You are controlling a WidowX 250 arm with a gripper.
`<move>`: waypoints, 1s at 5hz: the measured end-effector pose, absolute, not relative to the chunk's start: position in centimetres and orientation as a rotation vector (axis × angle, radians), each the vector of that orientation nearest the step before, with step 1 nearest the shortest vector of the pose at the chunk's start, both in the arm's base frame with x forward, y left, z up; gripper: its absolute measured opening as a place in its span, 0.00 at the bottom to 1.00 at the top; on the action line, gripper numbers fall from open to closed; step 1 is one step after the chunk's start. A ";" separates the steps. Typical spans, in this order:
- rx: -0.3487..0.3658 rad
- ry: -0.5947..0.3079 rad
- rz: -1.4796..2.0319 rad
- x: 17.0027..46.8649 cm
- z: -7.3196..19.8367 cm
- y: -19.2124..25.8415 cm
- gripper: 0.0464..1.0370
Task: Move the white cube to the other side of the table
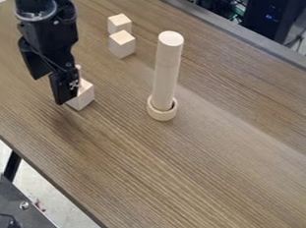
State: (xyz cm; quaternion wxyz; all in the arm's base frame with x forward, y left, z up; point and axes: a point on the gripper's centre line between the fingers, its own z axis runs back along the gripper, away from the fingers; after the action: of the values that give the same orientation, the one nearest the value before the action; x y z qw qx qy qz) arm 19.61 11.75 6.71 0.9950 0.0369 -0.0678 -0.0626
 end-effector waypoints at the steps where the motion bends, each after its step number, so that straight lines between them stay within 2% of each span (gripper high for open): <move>1: 0.061 -0.119 -0.124 19.3 6.2 11.6 0.96; 3: 0.040 -0.154 -0.109 19.9 5.9 10.7 0.96; 5: 0.048 -0.179 -0.134 21.5 5.2 9.5 0.96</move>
State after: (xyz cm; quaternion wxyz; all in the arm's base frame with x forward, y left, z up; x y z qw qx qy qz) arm 21.46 9.50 5.20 0.9935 0.0239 -0.0892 -0.0670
